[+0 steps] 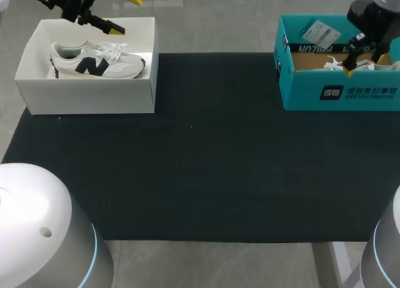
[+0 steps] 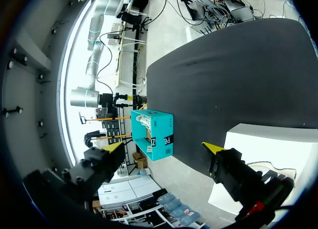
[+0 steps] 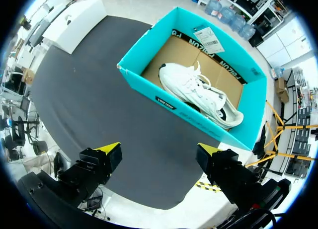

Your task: Take the shoe out of the shoebox, open the shoe tongue, remove and reinsert the insole, then place the shoe into the shoebox

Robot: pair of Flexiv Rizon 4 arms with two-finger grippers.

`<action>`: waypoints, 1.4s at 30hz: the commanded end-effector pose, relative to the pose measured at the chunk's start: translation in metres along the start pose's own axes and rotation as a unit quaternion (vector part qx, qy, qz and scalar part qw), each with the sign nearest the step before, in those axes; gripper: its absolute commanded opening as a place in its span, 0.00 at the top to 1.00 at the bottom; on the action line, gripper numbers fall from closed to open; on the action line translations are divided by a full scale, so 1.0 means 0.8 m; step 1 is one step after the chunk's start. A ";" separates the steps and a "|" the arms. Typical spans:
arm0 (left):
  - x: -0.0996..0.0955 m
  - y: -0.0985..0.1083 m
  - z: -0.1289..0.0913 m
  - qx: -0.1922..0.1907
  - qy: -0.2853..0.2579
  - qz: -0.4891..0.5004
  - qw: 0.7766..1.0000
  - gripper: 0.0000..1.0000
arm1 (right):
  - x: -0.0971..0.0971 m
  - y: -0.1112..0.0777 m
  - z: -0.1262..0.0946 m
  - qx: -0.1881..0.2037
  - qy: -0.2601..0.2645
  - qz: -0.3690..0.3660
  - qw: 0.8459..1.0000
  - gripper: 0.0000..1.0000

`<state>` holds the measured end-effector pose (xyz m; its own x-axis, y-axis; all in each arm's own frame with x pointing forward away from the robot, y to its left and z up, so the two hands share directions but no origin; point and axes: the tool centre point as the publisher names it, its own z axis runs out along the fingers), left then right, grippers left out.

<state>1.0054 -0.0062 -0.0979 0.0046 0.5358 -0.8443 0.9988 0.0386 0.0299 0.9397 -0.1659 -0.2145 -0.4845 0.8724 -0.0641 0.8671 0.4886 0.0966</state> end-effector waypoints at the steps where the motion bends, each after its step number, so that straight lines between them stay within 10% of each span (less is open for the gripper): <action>1: 0.000 0.001 0.000 0.001 0.001 0.000 1.000 0.00 | 0.001 0.005 -0.001 0.006 -0.002 0.001 1.000 0.00; 11: 0.010 0.004 -0.009 0.013 0.025 0.038 0.999 0.00 | 0.001 0.005 -0.001 0.006 -0.002 0.001 1.000 0.00; 29: 0.106 0.137 -0.079 0.046 0.292 0.152 0.943 0.00 | 0.001 0.005 -0.001 0.006 -0.002 0.001 1.000 0.00; 42: 0.141 0.192 -0.086 0.058 0.381 0.172 0.907 0.00 | 0.001 0.005 -0.001 0.006 -0.002 0.001 1.000 0.00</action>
<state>1.1448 0.1186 -0.1516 0.3226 0.9302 -0.1750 0.9279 -0.2743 0.2525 0.9425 -0.1629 -0.2131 -0.4826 0.8732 -0.0679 0.8693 0.4870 0.0845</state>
